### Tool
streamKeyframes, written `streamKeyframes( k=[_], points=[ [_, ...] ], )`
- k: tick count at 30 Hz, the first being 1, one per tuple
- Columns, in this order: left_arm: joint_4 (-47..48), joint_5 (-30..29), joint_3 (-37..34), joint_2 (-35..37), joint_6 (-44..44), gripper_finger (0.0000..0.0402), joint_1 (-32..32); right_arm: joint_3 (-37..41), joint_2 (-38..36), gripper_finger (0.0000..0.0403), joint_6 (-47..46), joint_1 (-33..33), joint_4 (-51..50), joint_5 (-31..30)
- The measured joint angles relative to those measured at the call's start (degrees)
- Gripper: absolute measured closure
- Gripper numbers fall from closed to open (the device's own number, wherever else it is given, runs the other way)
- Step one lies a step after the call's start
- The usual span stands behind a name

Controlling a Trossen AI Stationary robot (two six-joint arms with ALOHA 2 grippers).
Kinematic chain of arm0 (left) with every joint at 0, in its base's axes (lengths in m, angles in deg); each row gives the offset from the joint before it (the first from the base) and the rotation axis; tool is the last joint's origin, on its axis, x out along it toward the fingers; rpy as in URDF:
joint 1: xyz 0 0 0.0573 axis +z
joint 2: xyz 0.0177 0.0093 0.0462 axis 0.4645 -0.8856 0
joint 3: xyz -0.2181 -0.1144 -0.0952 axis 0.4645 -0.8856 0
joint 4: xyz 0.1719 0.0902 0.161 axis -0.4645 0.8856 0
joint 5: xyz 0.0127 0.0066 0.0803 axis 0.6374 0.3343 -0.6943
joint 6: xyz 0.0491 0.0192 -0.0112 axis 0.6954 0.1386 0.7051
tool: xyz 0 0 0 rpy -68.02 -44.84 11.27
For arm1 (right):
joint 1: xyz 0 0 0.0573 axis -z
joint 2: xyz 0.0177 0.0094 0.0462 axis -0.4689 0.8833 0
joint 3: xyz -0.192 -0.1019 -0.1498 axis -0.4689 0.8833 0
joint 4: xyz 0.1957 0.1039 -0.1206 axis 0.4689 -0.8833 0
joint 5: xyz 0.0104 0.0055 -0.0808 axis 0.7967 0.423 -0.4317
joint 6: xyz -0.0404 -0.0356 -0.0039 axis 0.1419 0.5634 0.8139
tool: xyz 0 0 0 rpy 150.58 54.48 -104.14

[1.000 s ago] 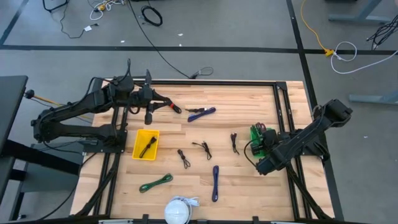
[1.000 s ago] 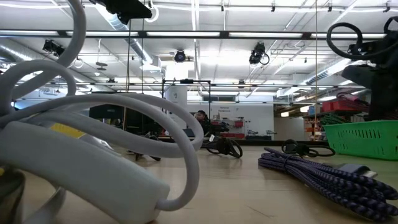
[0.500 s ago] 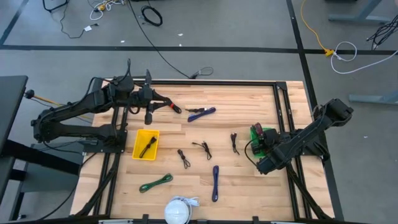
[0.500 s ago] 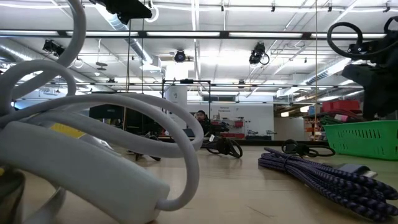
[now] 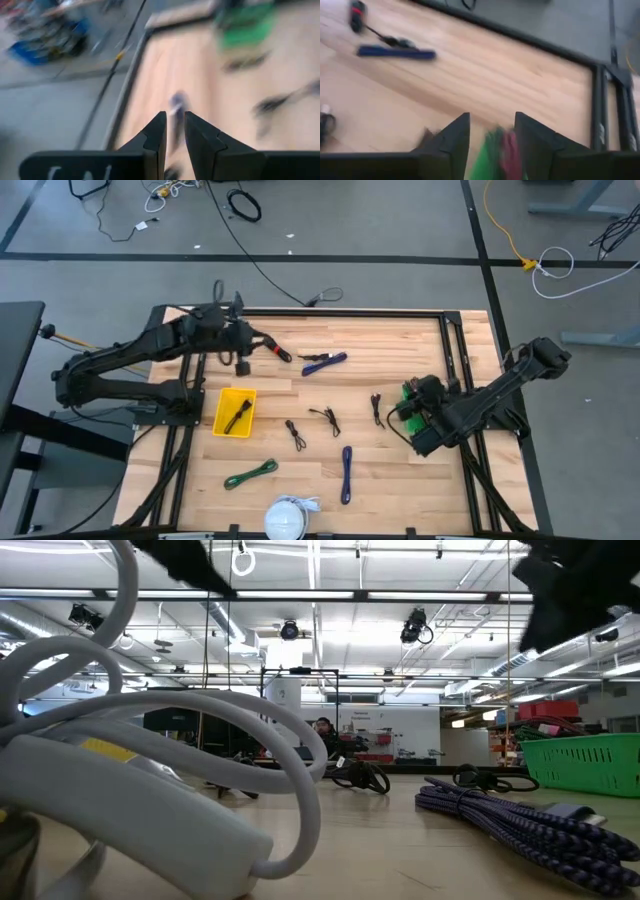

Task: Pick & Place USB Port
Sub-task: Put the black charger cable into the yellow basket

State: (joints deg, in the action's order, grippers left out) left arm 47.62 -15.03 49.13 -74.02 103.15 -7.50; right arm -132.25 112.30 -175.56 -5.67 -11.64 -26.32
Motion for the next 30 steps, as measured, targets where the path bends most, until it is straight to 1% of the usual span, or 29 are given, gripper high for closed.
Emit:
streamKeyframes(
  k=[2, 3, 5, 6, 9, 12, 14, 17, 19, 22, 27, 30],
  points=[
    [-0.49, -7.05, -0.03, -2.77, 3.72, 0.0330, 0.84, -1.90, -0.10, 0.0251, 4.34, 0.73, 0.57, -3.25],
    [-0.80, -8.29, -0.01, -4.33, 5.63, 0.0330, 1.57, -2.85, -0.18, 0.0252, 6.26, 1.22, 1.26, -5.31],
    [-1.13, -7.79, -0.01, -8.27, 9.70, 0.0330, 3.48, -3.89, -0.09, 0.0255, 9.67, 2.29, 2.75, -8.33],
    [-1.30, -6.15, -0.01, -10.59, 11.75, 0.0330, 4.41, -4.24, -0.07, 0.0256, 11.44, 2.91, 3.47, -9.41],
    [-0.42, -3.83, -0.01, -18.69, 19.12, 0.0330, 7.00, -4.72, -0.12, 0.0257, 17.13, 4.61, 7.31, -10.89],
    [0.73, -3.89, -0.01, -26.57, 25.13, 0.0330, 8.74, -4.72, -0.12, 0.0257, 21.75, 5.61, 11.04, -10.47],
    [1.04, -4.09, -0.01, -31.02, 26.80, 0.0330, 9.47, -4.72, -0.12, 0.0257, 24.64, 5.85, 13.39, -10.45],
    [0.26, -6.51, -0.01, -36.30, 29.46, 0.0328, 9.96, -4.72, -0.12, 0.0257, 27.40, 5.86, 15.56, -10.43],
    [-3.27, -9.56, -0.07, -38.15, 29.81, 0.0319, 9.95, -4.72, -0.12, 0.0257, 28.16, 5.86, 16.25, -10.39],
    [-6.19, -10.40, 0.29, -38.97, 31.68, 0.0291, 10.01, -4.72, -0.11, 0.0257, 28.43, 5.86, 16.67, -10.68],
    [-4.36, -11.90, 0.14, -38.50, 29.37, 0.0240, 9.54, -4.72, -0.07, 0.0257, 28.97, 5.86, 17.01, -12.12],
    [-3.75, -11.76, 0.14, -38.28, 30.92, 0.0221, 9.25, -4.72, -0.07, 0.0257, 29.63, 5.86, 17.37, -12.81]
  ],
)
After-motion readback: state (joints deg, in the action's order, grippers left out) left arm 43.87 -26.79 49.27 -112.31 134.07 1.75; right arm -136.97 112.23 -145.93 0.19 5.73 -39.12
